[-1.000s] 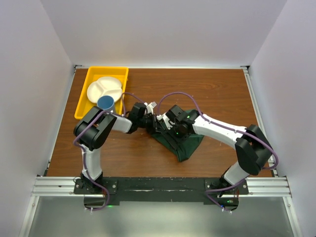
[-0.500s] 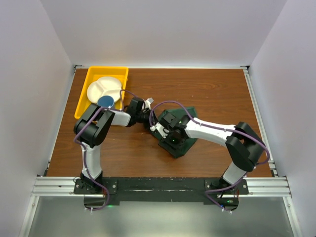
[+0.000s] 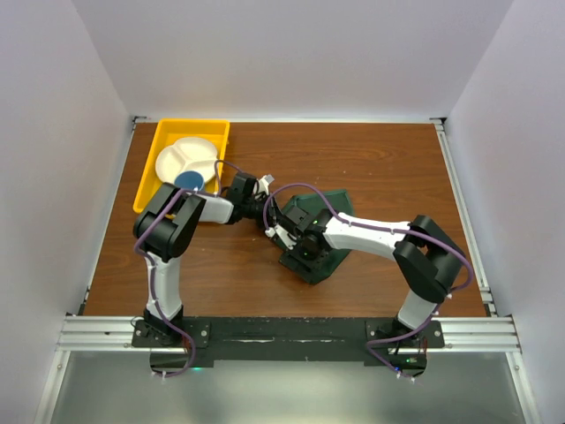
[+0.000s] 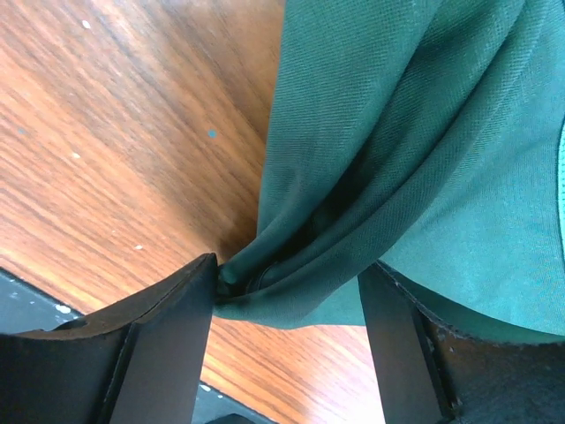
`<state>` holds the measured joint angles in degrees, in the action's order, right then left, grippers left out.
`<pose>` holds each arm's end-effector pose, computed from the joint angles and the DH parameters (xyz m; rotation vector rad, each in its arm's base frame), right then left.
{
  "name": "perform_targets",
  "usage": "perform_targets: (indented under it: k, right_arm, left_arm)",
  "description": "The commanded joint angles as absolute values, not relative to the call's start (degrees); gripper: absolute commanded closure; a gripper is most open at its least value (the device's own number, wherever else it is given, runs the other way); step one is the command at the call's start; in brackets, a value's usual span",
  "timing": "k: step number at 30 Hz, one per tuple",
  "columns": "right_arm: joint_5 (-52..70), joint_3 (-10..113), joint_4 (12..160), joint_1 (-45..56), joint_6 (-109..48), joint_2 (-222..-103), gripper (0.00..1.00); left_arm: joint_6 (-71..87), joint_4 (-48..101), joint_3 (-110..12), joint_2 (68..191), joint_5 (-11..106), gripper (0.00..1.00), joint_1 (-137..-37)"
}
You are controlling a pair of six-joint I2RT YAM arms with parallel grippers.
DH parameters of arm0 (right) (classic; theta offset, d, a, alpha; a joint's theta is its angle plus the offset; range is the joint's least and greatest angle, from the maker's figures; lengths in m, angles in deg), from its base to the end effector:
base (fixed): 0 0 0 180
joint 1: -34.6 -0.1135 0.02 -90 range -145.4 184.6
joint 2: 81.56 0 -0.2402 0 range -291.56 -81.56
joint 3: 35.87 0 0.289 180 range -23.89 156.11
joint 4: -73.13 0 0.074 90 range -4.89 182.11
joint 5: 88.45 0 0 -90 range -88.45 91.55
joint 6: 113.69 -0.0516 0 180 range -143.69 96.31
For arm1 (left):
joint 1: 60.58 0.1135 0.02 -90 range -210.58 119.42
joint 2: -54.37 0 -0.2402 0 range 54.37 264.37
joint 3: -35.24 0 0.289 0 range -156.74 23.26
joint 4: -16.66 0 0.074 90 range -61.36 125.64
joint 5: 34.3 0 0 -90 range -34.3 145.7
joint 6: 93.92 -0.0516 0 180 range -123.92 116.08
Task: Fold the napkin, place the utensils inside, and roll it up
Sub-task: Roll the napkin with the utensil
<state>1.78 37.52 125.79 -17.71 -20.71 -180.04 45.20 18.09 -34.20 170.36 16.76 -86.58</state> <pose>0.2100 0.2722 0.1058 -1.3674 2.6092 0.1373 0.3457 -0.2047 0.0348 -0.1775 2.6534 -1.3555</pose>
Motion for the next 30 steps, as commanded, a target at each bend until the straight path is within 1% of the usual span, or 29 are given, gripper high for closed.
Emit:
perform_targets:
  k: [1,5,6,8,9,12,19,20,21,26,28,30]
  right_arm:
    - [4.4,39.2,126.2,-19.7,-22.3,-176.6,0.02]
    - [0.7,38.7,126.9,-21.8,-23.3,-175.3,0.02]
    - [-1.9,38.3,126.8,-21.9,-25.5,-175.5,0.03]
    - [-6.4,38.7,127.7,-22.5,-26.7,-176.2,0.06]
    - [-10.0,39.2,128.2,-22.8,-27.3,-176.6,0.10]
    - [-15.4,39.4,129.1,-23.7,-28.2,-178.1,0.13]
    - [-16.8,39.4,128.8,-25.2,-28.1,-179.5,0.20]
    - [-16.5,39.3,128.6,-25.1,-28.2,-179.2,0.27]
    - [-15.9,39.5,128.8,-25.1,-28.2,-179.2,0.32]
    - [-14.7,39.8,128.7,-24.9,-28.8,-178.9,0.52]
    - [-14.1,40.3,128.6,-24.5,-28.8,-179.1,0.58]
    - [-13.4,40.8,128.6,-23.8,-28.8,-179.0,0.59]
  left_arm:
    - [41.2,28.4,-32.1,176.0,29.5,1.00,-85.1]
    - [40.9,28.6,-32.6,176.2,29.5,1.00,-85.0]
    - [40.8,28.6,-32.9,176.2,29.6,1.00,-85.0]
    - [40.6,28.6,-33.1,176.2,29.6,1.00,-84.9]
    - [40.6,30.4,-33.1,176.1,29.7,1.00,-84.9]
    - [40.3,30.5,-33.0,176.1,29.9,1.00,-84.8]
    - [40.5,30.3,-32.7,176.2,29.8,1.00,-84.8]
    - [40.6,30.3,-32.7,176.3,29.8,1.00,-84.8]
    - [40.6,30.2,-32.9,176.2,29.8,1.00,-84.7]
    - [40.0,31.0,-33.1,176.3,29.8,1.00,-84.5]
    - [39.8,31.1,-32.9,176.3,29.9,1.00,-84.4]
    - [39.5,31.2,-32.9,176.3,29.9,1.00,-84.4]
